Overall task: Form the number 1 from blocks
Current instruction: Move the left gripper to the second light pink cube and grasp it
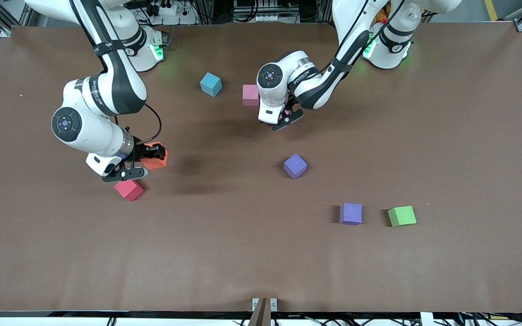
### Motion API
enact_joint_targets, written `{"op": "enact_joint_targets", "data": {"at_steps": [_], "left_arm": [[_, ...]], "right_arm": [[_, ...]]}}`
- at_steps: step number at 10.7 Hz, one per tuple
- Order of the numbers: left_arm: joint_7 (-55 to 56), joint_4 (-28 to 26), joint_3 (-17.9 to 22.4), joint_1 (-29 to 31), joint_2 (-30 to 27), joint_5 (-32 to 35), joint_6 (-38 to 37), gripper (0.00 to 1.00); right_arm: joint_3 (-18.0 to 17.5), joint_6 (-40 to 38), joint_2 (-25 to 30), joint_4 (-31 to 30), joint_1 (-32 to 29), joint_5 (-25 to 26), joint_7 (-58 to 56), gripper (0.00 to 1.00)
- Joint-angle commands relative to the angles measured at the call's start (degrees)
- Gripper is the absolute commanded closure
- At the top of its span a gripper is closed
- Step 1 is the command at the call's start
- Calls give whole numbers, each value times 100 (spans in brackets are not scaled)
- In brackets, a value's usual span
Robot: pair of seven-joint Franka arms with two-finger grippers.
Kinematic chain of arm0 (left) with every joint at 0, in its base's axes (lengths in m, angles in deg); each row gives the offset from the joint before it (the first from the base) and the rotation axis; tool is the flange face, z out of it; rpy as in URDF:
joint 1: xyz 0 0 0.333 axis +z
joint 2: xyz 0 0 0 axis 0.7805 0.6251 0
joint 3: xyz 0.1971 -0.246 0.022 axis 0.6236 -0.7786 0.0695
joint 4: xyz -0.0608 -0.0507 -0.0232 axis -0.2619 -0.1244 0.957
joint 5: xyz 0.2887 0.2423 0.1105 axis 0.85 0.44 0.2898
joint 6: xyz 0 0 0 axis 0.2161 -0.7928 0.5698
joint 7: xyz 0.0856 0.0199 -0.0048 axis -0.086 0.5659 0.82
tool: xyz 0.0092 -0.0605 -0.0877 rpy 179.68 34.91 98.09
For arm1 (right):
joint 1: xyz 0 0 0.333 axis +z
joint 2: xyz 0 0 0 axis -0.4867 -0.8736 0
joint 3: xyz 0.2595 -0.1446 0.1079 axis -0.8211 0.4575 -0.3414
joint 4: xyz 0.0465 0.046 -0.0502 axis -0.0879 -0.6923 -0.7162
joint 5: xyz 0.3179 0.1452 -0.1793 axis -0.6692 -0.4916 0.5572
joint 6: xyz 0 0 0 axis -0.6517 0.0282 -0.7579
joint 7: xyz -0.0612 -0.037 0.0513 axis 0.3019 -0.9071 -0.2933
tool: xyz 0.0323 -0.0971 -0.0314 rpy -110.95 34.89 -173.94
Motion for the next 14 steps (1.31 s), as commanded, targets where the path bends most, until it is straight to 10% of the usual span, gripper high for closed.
{"op": "enact_joint_targets", "data": {"at_steps": [1, 14], "left_arm": [[73, 16, -35, -38, 12, -169, -18, 0], [109, 16, -203, -73, 30, -99, -299, 0]], "right_arm": [[-28, -190, 24, 112, -48, -20, -74, 55], [-28, -419, 77, 191, -65, -81, 145, 55]]}}
